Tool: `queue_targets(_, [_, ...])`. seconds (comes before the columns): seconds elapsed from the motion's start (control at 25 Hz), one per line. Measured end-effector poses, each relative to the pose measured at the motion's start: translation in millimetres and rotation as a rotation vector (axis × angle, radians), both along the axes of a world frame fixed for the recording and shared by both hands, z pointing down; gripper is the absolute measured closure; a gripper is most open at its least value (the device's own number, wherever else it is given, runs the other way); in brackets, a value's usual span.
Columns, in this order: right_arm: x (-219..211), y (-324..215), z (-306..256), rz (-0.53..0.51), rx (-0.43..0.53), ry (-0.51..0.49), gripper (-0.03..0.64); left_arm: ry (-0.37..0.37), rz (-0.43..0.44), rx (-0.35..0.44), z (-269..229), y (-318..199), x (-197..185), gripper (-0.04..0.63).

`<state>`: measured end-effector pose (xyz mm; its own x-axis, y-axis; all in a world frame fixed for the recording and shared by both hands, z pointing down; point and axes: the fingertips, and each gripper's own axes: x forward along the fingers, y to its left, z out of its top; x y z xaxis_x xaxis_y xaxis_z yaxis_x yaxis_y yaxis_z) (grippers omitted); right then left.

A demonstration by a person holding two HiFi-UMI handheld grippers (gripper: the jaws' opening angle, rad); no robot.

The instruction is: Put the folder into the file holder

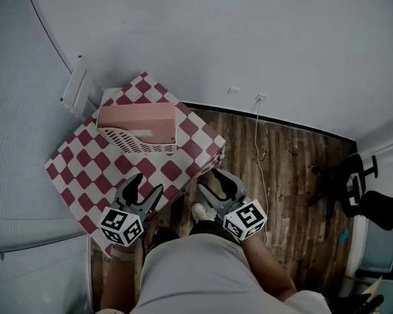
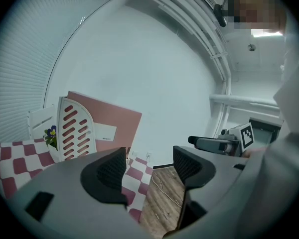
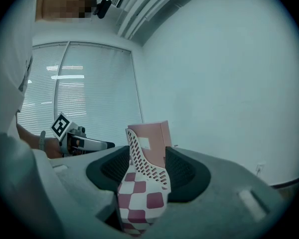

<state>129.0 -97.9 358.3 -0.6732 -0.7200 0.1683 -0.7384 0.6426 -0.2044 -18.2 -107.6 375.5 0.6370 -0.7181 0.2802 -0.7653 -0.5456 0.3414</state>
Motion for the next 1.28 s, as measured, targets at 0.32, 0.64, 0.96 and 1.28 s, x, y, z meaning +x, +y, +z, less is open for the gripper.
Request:
queue_targets(0.32, [0,2,3,0.011,-0.015,0.014,0.413,0.004,0.023,-0.014,4,3,6,0.304])
queue_targets(0.64, [-1,-2,10,0.016,-0.030,0.010,0.414,0.014,0.008,-0.028,10,6,2,0.304])
queue_targets(0.96, [-8,-4,9,-0.002,-0.029,0.016,0.414,0.018,-0.009,-0.031,10,5,-6,0.305])
queue_targets(1.28, [-13,-7,10,-0.006,-0.030,0.006,0.414,0.017,-0.025,-0.037,13,4,-13,0.304])
